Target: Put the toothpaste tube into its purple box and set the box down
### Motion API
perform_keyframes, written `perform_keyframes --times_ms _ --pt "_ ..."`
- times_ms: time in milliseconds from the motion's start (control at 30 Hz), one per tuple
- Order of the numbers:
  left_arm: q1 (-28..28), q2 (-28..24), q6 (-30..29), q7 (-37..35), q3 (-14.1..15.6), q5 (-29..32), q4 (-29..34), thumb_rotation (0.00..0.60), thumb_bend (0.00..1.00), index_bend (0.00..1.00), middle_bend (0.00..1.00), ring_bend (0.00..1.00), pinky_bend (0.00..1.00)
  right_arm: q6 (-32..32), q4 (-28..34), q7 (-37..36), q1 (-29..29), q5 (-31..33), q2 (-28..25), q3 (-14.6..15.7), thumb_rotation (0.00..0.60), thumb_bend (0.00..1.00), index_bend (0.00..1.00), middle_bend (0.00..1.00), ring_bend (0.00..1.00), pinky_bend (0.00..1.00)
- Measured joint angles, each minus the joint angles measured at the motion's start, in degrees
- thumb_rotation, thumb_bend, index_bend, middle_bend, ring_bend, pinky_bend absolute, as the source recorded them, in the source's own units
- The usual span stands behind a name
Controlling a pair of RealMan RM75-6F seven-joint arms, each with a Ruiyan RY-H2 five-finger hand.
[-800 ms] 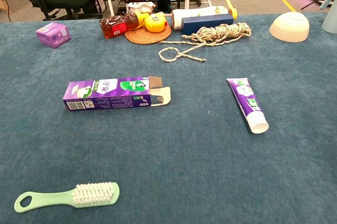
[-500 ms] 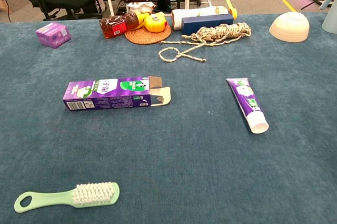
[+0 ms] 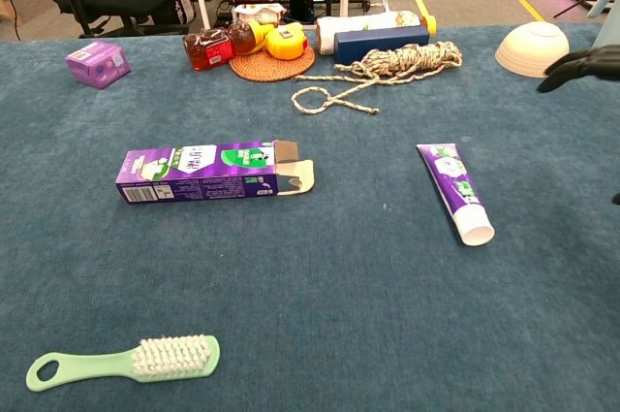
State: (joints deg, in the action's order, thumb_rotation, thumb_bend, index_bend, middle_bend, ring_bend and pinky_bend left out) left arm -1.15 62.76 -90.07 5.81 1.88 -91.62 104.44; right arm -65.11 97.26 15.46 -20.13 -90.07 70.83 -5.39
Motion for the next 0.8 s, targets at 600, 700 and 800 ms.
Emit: perform_keyframes --times_ms 600,700,800 --pt "0.1 -1.0 0.6 -1.8 -0.4 1.3 0.3 0.6 0.06 0.0 0.0 0.0 0.16 0.3 -9.0 12.1 -5.4 0.7 12.3 -1.2 0.6 0.0 0.06 0.05 0.07 0.11" --pt "0.1 -1.1 0.6 -1.9 -0.4 1.3 0.4 0.6 0.06 0.0 0.0 0.0 0.16 1.1 -10.0 13.8 -6.1 1.6 12.9 -1.2 0.6 0.0 0.06 0.05 0.07 0.11" --pt "0.1 -1.2 0.7 -2.1 -0.5 1.4 0.4 0.6 0.07 0.0 0.0 0.0 0.16 2.2 -11.2 15.3 -6.9 2.9 13.4 -1.3 0.6 0.0 0.06 0.04 0.07 0.1"
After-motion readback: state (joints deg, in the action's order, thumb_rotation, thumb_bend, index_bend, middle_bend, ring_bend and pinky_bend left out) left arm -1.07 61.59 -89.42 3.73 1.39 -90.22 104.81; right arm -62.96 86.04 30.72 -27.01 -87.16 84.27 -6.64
